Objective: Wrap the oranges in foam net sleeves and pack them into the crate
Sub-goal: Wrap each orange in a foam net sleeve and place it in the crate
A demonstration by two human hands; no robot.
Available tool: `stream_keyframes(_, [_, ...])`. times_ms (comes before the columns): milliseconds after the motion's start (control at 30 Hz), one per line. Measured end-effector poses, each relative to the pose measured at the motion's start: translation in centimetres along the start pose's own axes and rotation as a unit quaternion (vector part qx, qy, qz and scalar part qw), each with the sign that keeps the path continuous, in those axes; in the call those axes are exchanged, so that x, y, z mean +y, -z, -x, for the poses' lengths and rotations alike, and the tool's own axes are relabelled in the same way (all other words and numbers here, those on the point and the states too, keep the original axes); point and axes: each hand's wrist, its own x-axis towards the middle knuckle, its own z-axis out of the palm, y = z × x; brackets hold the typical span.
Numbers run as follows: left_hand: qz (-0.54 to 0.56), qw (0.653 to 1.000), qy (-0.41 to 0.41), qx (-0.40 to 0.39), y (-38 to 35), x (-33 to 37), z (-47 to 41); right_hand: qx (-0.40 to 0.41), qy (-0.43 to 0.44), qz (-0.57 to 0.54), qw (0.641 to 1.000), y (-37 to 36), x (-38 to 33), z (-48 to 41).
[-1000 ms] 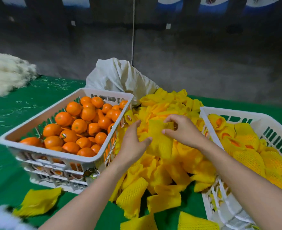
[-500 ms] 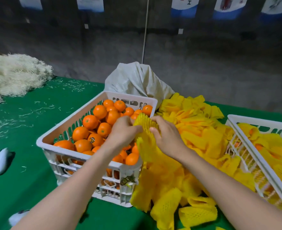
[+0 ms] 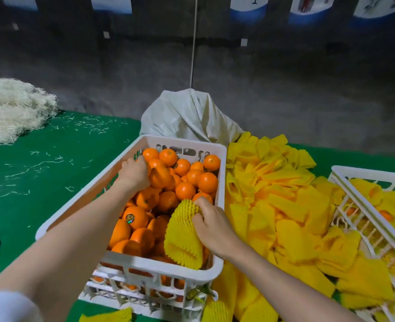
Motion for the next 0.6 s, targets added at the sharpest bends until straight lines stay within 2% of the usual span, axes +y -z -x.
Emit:
stream_keyframes(100, [-0.018,1.000,-0.014,0.017,-1.7,-0.9,-1.3,0.006,-0.002,-0.011,1.000,-0.1,0.2,-0.1])
stream_keyframes(200, [0.069,0.995,-0.006,0.074,-2.5,-1.6,-2.0,0.005,0.001,-0.016,1.000,-0.1,0.4,-0.2])
stream_keyframes(300, [0.206,0.975,-0.001,0.086,-1.7,-0.8,-1.7,-0.001,0.002,-0.018,1.000,-0.1,0.4,-0.3])
stream_keyframes(367, [0.354,0.933,0.008,0.068,-0.4,0.5,-0.9,0.001,-0.001,-0.023,1.000,0.0,0.4,-0.1])
stream_keyframes(400, [0.444,0.895,0.017,0.037,0.6,1.2,0.0,0.000,-0.001,-0.031,1.000,0.2,0.2,0.1])
stream_keyframes(433, [0.542,0.840,0.024,-0.015,1.5,1.9,0.9,-0.003,-0.004,-0.049,0.999,0.3,0.2,0.1])
stream_keyframes(533, [0.751,0.624,0.058,-0.206,3.2,3.6,5.3,-0.006,-0.033,-0.175,0.984,1.4,-0.4,0.2])
stream_keyframes(600, [0.814,0.511,0.064,-0.269,3.4,4.5,8.1,0.020,-0.064,-0.261,0.963,2.6,-0.6,0.4])
